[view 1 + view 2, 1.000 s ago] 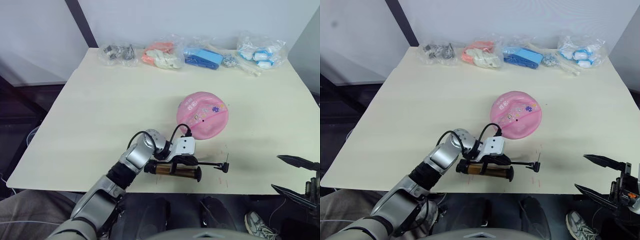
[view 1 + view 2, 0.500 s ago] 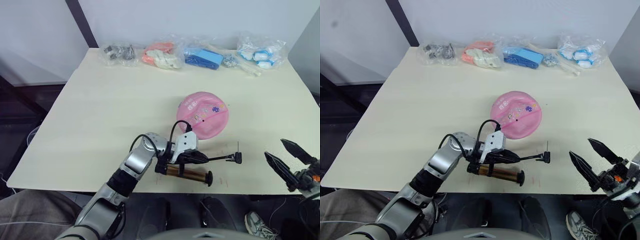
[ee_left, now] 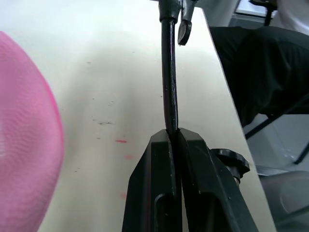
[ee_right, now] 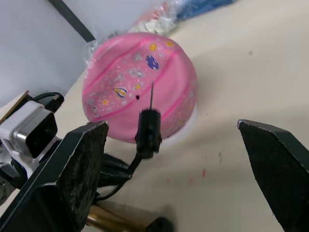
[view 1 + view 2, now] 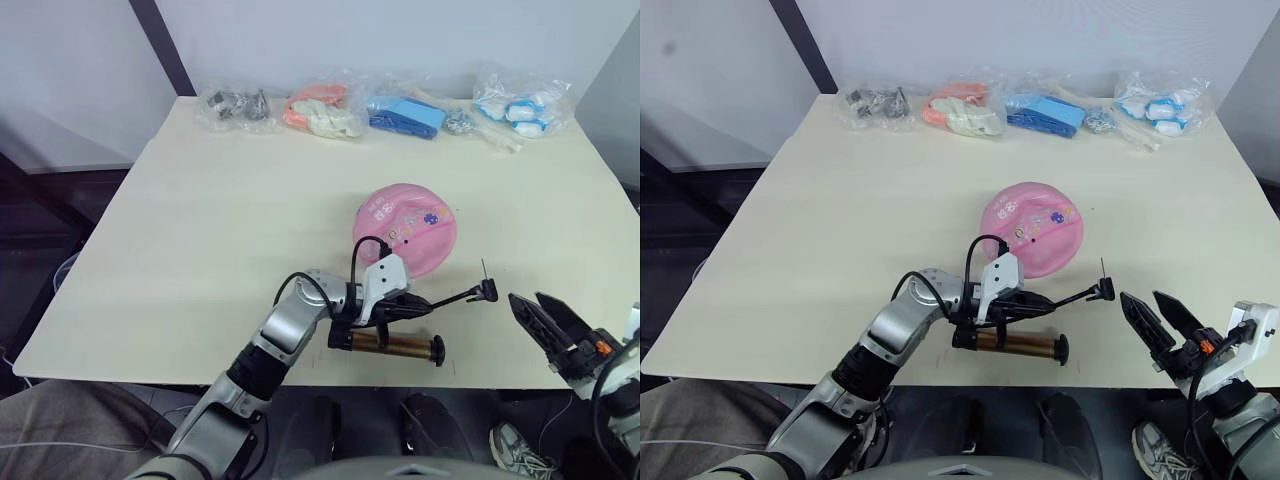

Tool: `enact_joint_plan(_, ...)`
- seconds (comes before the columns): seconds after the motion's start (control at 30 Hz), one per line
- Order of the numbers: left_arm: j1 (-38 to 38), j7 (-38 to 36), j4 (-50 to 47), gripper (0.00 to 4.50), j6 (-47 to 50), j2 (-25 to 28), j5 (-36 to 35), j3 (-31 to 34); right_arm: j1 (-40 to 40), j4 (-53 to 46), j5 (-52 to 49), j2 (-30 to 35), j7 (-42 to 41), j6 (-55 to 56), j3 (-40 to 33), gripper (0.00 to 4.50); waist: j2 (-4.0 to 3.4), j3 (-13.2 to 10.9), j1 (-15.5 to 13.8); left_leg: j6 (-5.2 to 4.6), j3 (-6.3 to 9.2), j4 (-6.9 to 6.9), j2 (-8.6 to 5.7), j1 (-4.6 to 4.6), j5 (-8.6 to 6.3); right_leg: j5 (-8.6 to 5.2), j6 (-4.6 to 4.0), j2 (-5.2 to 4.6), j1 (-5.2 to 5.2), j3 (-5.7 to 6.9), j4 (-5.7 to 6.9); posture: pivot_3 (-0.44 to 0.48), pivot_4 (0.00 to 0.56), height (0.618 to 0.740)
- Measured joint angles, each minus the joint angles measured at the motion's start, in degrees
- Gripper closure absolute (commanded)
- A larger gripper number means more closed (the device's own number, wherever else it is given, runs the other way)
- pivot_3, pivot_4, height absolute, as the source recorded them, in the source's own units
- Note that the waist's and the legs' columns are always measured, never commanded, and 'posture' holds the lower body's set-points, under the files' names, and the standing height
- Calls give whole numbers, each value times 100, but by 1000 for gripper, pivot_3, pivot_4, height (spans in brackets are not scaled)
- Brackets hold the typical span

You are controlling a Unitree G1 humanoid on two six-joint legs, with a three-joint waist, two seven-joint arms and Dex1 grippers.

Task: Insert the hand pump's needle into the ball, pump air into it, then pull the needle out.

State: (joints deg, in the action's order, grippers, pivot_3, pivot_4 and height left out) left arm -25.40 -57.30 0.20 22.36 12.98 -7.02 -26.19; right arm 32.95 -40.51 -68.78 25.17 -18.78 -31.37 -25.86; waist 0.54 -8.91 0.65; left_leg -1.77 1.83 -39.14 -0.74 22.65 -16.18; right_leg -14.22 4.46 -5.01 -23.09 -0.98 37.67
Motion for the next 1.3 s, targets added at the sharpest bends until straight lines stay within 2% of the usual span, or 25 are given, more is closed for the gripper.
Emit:
enact_joint_plan(0.37,94,116,-3,4398,157,-12,-112,10,-412,-7,-75,-369,586,-19,624,0,0,0,1,0,1,0,0,0,0,0,0,2,-1,2,0,0,150,736)
enact_joint_plan(0.7,80,54,-3,4398,156,50,-115,-25,-595,105,144,-529,632,39,948,0,-1,0,3,0,1,0,0,0,0,0,0,2,-1,2,0,0,150,736)
enact_joint_plan(1.17,-10,-7,-3,4398,153,107,-119,-86,-703,143,323,-519,558,39,998,0,-1,0,4,0,1,0,0,1,0,0,0,3,-1,2,0,0,150,736)
enact_joint_plan(1.27,-9,-17,-3,4500,153,115,-125,-87,-705,142,324,-524,566,38,1029,741,-1,0,4,0,1,0,0,0,0,0,0,2,-1,2,-1,0,150,736)
enact_joint_plan(1.3,-9,-29,-3,4500,153,125,-126,-87,-705,142,324,-524,569,38,1030,1372,-1,0,3,0,1,0,0,1,0,0,0,3,-1,2,-1,0,150,736)
